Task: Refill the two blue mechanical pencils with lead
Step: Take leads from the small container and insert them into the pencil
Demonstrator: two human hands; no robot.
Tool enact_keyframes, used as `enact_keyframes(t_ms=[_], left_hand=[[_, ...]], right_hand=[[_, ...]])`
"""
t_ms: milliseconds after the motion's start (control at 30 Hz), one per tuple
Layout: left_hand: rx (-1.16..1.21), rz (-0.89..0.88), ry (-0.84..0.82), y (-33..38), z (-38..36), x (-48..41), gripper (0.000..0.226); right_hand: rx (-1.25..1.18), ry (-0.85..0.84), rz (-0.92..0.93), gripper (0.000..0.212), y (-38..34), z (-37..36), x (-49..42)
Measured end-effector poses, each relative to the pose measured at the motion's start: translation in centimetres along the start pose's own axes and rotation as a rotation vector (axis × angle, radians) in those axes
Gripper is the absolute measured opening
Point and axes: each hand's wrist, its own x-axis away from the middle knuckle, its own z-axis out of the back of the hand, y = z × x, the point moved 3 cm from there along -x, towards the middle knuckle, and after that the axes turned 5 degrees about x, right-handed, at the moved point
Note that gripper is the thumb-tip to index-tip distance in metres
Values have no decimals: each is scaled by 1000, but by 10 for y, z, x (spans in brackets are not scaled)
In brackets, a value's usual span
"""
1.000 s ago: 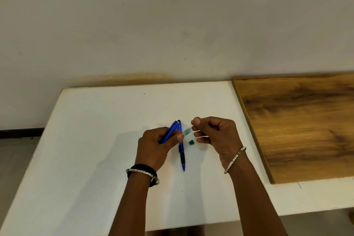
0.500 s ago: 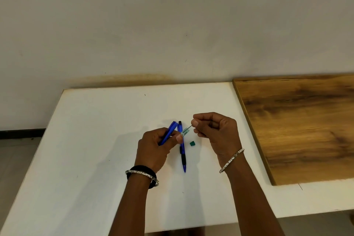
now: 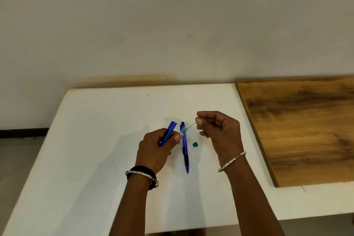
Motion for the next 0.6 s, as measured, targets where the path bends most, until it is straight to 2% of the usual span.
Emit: enact_keyframes(t_ms=[133,267,433,600], left_hand=[[-86,29,80,-7,6,0,25],[-301,43,122,-12,8,0,27],[-507,41,150,-13,6,1,31],[-494,71,192,-14,4,1,28]], right_hand=[[-101,108,-40,16,2,5,1],[-132,183,-71,15,5,8,1],[-145,168,-80,16,6,5,1],[-154,147,-97,16,8,2,1]])
